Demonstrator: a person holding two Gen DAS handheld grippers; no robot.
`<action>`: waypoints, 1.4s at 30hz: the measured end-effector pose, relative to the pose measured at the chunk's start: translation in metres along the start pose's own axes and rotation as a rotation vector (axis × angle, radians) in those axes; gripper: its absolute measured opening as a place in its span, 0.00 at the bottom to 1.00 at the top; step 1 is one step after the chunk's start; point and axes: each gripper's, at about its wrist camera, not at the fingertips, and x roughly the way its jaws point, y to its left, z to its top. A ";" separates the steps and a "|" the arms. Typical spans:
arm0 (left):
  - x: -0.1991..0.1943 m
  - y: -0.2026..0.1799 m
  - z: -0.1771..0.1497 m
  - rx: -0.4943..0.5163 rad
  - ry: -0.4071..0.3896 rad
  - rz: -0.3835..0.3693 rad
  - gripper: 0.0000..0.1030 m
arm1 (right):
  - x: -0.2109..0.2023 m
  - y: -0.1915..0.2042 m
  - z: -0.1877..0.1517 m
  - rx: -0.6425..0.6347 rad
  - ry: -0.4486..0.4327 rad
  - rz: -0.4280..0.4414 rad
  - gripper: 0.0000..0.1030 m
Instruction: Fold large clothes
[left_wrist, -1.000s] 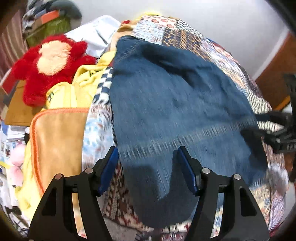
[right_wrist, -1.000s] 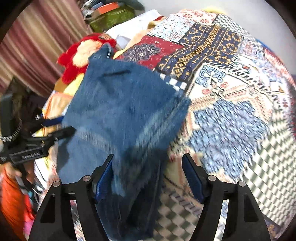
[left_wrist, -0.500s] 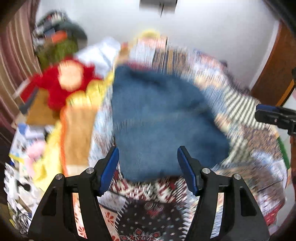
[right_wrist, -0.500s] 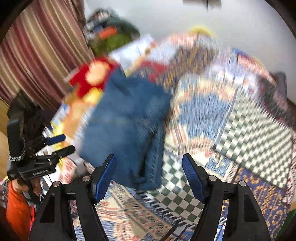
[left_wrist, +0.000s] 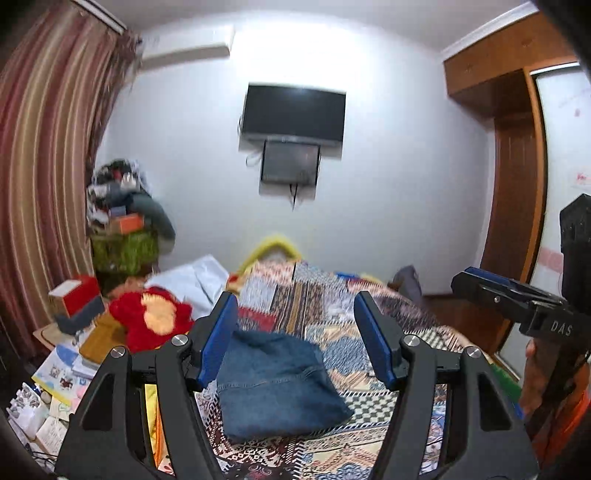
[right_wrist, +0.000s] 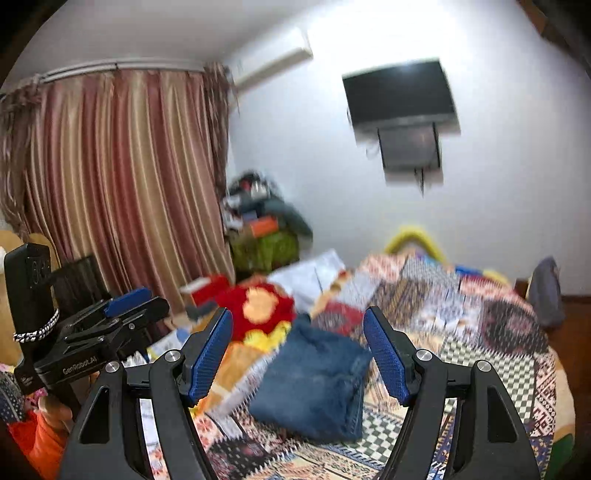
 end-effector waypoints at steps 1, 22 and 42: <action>-0.010 -0.004 -0.001 0.003 -0.022 0.014 0.63 | -0.013 0.009 -0.001 -0.009 -0.037 -0.004 0.69; -0.055 -0.023 -0.032 -0.033 -0.102 0.103 1.00 | -0.079 0.057 -0.039 -0.048 -0.139 -0.212 1.00; -0.040 -0.019 -0.039 -0.064 -0.057 0.107 1.00 | -0.068 0.049 -0.045 -0.027 -0.087 -0.206 1.00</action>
